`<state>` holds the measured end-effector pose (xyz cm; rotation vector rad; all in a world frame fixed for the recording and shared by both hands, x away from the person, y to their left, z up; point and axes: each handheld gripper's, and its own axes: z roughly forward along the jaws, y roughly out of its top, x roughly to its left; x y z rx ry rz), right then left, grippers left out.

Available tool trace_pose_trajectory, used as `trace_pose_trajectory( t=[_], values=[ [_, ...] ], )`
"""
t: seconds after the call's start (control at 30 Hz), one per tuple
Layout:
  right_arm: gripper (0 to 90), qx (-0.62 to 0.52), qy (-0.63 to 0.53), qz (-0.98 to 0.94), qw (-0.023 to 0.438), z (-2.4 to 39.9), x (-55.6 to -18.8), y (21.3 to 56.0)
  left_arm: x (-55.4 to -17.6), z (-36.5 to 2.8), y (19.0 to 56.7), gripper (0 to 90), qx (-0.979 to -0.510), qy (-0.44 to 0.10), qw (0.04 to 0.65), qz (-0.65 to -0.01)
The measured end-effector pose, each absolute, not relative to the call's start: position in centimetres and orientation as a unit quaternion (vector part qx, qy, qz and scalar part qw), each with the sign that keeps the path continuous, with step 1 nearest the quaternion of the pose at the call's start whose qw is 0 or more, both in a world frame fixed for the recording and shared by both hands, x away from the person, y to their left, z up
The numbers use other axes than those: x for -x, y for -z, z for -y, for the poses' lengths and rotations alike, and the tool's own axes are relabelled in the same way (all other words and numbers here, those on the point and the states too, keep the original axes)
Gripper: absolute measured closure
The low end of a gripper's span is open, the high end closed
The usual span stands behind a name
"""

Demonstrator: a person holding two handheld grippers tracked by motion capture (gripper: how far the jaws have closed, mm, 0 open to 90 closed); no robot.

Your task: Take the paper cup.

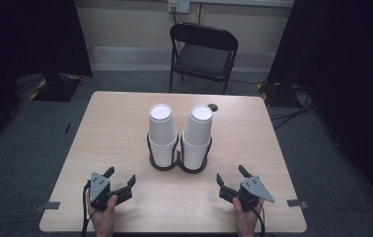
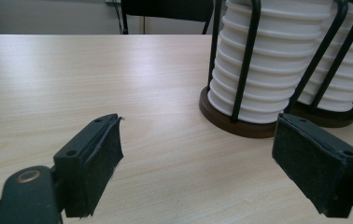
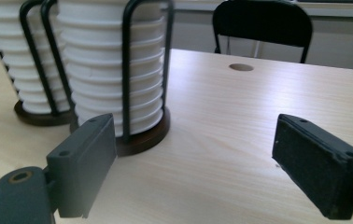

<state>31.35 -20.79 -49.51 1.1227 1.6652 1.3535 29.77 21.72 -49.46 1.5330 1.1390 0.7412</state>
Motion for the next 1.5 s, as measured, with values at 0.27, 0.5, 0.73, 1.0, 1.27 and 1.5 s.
trace_pose_trajectory(
  t=[0.27,0.5,0.73,1.0,1.27,1.5],
  values=[
    [14.1,-0.439,-0.518,-0.644,0.353,20.9,-31.2,49.5,-29.6,-20.8,49.3,16.0,-0.663,-0.283,0.518,-0.461],
    [14.1,-0.435,-0.520,-0.649,0.345,20.9,-31.2,49.5,-29.2,-20.0,49.0,16.4,-0.670,-0.298,0.517,-0.442],
    [16.0,-0.428,-0.512,-0.657,0.352,20.6,-31.1,49.5,-28.8,-19.2,48.3,16.3,-0.667,-0.287,0.537,-0.430],
    [19.0,-0.433,-0.514,-0.652,0.351,20.6,-31.0,49.5,-29.2,-17.7,47.0,17.2,-0.669,-0.272,0.555,-0.412],
    [19.6,-0.440,-0.511,-0.653,0.343,20.5,-31.1,49.4,-29.3,-16.2,45.7,18.7,-0.691,-0.271,0.553,-0.379],
    [14.9,-0.439,-0.516,-0.652,0.341,20.6,-31.1,49.5,-29.8,-15.1,44.8,18.6,-0.700,-0.264,0.556,-0.362]
  ],
)
